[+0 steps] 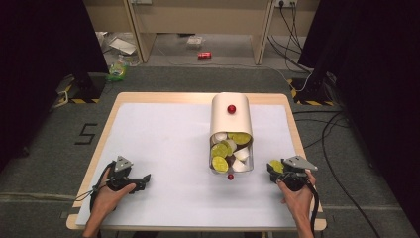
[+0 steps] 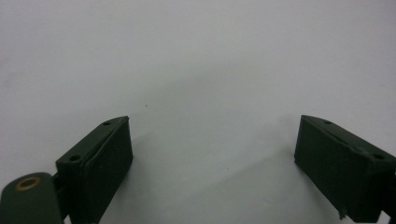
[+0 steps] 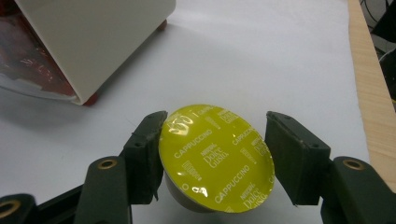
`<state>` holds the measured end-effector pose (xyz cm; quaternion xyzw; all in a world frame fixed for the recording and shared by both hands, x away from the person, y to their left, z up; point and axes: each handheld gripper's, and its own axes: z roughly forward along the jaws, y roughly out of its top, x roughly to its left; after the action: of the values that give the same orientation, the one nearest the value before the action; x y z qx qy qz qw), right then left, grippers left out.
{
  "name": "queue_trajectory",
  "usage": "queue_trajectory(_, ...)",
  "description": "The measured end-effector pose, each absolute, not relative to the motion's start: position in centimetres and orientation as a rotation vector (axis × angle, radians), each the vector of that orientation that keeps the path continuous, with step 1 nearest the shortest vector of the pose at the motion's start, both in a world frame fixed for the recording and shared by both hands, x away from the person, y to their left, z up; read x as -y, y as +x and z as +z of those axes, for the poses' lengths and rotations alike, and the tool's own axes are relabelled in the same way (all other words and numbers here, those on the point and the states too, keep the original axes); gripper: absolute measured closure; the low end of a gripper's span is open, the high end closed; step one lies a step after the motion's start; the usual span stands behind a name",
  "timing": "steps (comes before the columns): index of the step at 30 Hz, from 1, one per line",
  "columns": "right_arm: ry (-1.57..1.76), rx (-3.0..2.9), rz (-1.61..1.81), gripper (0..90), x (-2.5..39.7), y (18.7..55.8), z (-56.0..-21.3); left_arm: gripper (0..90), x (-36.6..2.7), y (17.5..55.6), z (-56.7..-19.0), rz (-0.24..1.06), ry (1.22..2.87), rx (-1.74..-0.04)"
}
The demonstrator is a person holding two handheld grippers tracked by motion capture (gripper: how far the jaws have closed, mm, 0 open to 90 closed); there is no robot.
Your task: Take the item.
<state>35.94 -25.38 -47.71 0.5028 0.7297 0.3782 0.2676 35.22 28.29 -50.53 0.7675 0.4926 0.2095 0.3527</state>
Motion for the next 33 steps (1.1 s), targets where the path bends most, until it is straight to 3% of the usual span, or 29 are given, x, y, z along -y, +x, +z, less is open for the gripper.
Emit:
queue_trajectory(25, 1.386, -2.001, 0.980, 40.6, 25.25, 36.31, -48.54, 10.5, -28.28, 35.21, -50.53, 0.543, 1.986, -1.274)
queue_trajectory(33, 1.404, -1.998, 1.001, 33.3, 25.22, 36.22, -48.66, 10.5, -28.28, 35.21, -50.52, 0.543, 1.986, -1.274)
